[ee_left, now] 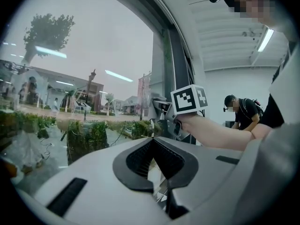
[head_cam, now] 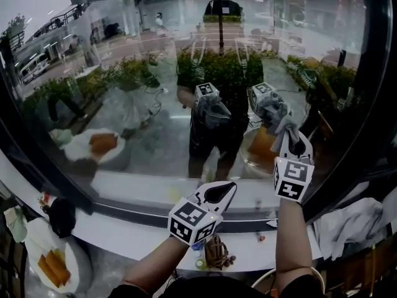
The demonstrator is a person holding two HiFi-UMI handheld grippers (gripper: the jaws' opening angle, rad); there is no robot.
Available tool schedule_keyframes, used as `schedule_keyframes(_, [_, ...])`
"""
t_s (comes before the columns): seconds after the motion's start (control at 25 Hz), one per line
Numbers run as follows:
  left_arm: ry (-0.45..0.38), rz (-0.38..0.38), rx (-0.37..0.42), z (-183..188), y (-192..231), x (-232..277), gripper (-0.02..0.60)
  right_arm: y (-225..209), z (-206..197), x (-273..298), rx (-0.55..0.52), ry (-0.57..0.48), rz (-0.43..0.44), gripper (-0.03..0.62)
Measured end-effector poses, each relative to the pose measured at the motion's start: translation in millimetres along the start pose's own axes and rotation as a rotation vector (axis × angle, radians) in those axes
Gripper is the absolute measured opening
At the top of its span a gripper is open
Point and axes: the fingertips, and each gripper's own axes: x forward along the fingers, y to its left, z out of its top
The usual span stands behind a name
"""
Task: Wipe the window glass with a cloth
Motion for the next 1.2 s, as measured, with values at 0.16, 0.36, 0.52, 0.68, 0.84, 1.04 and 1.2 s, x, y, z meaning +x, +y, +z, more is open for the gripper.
schedule_keyframes(0.16, [-0.006, 0.026, -0.014, -3, 17, -17, 0.008, 18, 7, 0, 0.008, -0.009, 0.001, 0.041])
schedule_keyframes(0.36, [0.005, 0.035, -0.023, -10, 27, -29, 0.008, 36, 7, 4, 0.035, -0.005, 0.016, 0.04])
schedule_keyframes(0.52, [0.008, 0.034, -0.025, -14, 41, -56, 0.008, 68, 18, 3, 0.043, -0.009, 0.027, 0.041])
schedule_keyframes(0.68, [0.019, 0.043, -0.024, -19, 66, -93, 0.008, 116, 33, 2, 0.052, -0.012, 0.039, 0.04])
schedule_keyframes(0.84, [0.005, 0.064, -0.031, -21, 97, -136, 0.008, 180, 54, 5, 0.042, -0.028, 0.073, 0.041])
schedule_keyframes(1.04, [0.017, 0.092, -0.049, -29, 132, -188, 0.008, 252, 75, 4, 0.03, -0.044, 0.11, 0.041])
schedule_keyframes(1.2, [0.001, 0.127, -0.055, -32, 165, -228, 0.008, 310, 91, 3, 0.033, -0.057, 0.147, 0.041])
